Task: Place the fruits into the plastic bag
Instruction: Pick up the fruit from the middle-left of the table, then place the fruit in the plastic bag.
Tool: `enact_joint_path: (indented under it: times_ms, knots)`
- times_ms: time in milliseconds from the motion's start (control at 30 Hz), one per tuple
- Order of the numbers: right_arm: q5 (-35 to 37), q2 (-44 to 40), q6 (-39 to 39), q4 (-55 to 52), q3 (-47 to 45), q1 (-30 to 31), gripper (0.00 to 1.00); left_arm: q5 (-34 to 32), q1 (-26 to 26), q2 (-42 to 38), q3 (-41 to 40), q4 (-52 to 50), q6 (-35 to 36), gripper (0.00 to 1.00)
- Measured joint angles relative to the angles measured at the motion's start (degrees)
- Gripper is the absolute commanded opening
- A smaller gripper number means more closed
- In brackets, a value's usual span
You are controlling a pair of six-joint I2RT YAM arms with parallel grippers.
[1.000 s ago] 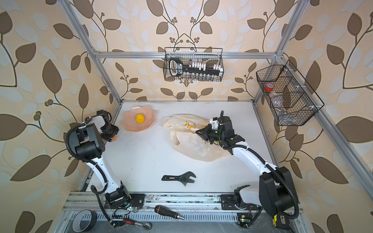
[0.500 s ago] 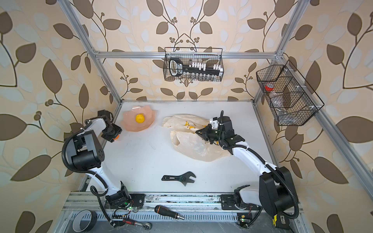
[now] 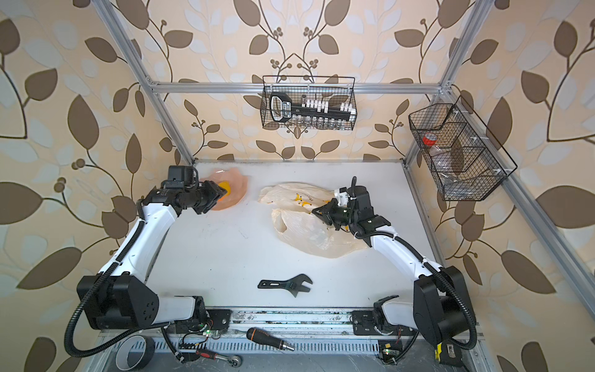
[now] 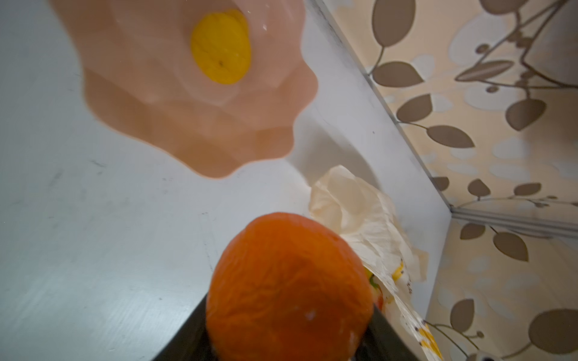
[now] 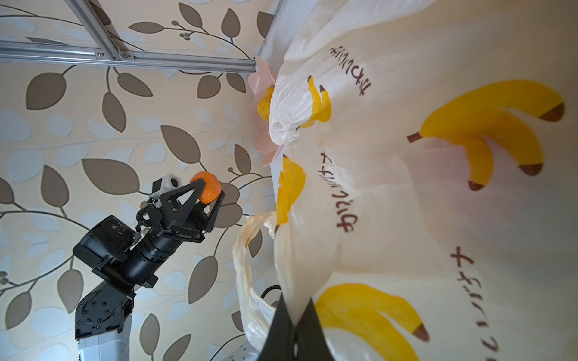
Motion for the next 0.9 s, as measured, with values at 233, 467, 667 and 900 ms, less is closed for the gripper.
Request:
enact_joint_path:
  times_ms: [233,467,667,900]
  knots:
    - [0.02,-0.09,-0.22,-0.22,0.00,0.00,0.00,15.21,-8.55,2.82,-3.13,9.68,-3.67,0.31]
    - [0.04,-0.26,-0.22,-0.37,0.00,0.00,0.00,23.23,-13.11,3.54,-8.26,16.48,-7.50,0.30]
    - [0.04,-0.31,-0.22,-0.39,0.00,0.00,0.00,23.28,-14.58,7.15,-8.46,20.83,-9.05,0.29]
    - [0.07,-1.22,-0.22,-0.44,0.00,0.00,0.00,23.61,-16.15,13.44,-8.41,24.09,-10.62,0.28]
